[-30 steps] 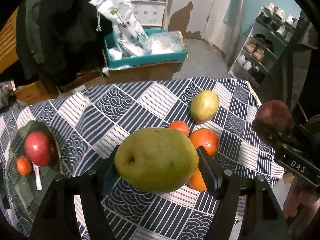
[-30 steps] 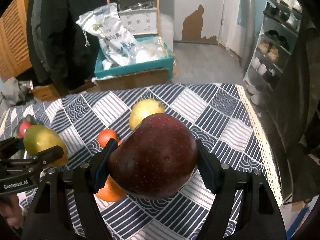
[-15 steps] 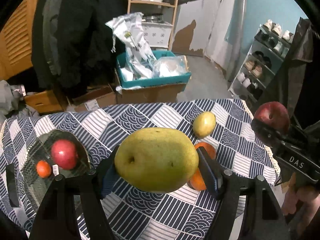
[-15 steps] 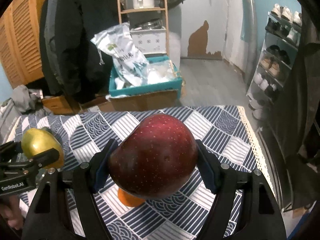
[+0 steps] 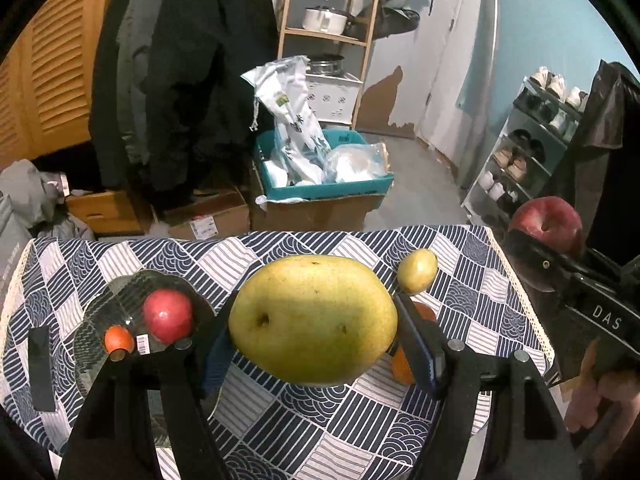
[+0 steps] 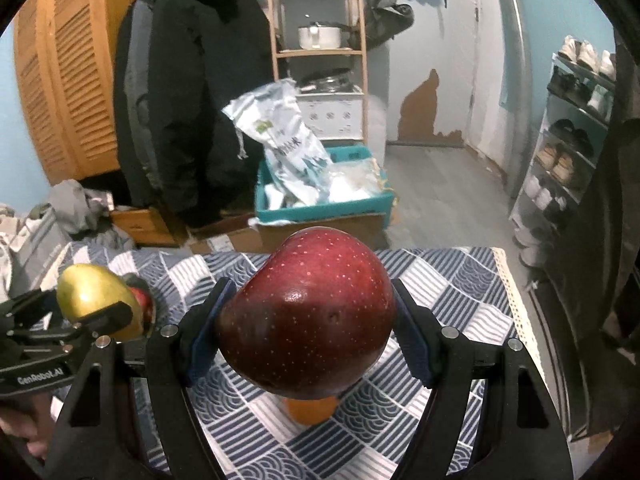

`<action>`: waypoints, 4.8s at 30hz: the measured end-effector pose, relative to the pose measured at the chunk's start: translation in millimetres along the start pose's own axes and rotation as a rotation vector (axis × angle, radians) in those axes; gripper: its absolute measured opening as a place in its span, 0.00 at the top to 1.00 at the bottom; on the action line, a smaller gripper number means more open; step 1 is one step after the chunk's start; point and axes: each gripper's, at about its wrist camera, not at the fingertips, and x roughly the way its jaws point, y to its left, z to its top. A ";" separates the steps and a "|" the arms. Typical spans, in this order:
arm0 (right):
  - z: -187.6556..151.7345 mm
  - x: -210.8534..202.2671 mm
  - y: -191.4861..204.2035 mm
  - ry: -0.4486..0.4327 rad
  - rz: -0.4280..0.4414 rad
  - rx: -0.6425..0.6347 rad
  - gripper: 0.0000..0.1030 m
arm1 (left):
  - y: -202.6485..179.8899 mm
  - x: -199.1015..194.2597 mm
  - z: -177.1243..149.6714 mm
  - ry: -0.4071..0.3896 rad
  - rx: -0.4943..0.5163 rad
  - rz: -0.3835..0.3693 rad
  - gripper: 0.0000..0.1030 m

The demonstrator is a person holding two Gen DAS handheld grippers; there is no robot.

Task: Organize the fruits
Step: 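Carry the green pear in the left tool and dark red apple in the right tool toward the glass plate, then lower the pear and dark red apple onto the glass plate and open both tools, then move both open tools away from the plate back to the remaining fruits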

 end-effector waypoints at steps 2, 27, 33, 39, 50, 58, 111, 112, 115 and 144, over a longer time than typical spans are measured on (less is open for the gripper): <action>3.4 0.4 7.2 -0.003 0.012 -0.004 0.26 | 5.4 -3.7 -0.3 -0.003 -0.011 0.005 0.27; 17.3 48.0 125.2 0.057 0.186 -0.119 0.26 | 112.0 -30.0 -15.1 -0.021 -0.164 0.126 0.27; 9.5 72.4 153.4 0.101 0.224 -0.161 0.26 | 145.2 -22.0 -28.0 0.010 -0.211 0.161 0.27; -3.0 102.3 177.8 0.168 0.274 -0.171 0.26 | 177.7 -6.2 -44.0 0.059 -0.256 0.188 0.27; -33.8 146.3 215.6 0.276 0.296 -0.237 0.26 | 215.9 15.2 -70.9 0.136 -0.314 0.239 0.27; -53.9 165.0 234.2 0.342 0.309 -0.277 0.26 | 228.7 34.8 -89.0 0.204 -0.327 0.255 0.27; -3.6 77.5 202.9 0.132 0.219 -0.267 0.25 | 168.8 -15.9 -52.1 0.077 -0.233 0.213 0.25; -2.5 74.6 200.9 0.126 0.217 -0.265 0.24 | 167.5 -17.2 -51.5 0.073 -0.233 0.211 0.25; 1.0 63.5 191.9 0.105 0.207 -0.250 0.22 | 162.6 -22.9 -47.9 0.058 -0.240 0.195 0.24; 5.2 3.8 75.2 0.019 0.078 -0.102 0.19 | 74.1 -45.7 -12.6 -0.030 -0.111 0.107 0.17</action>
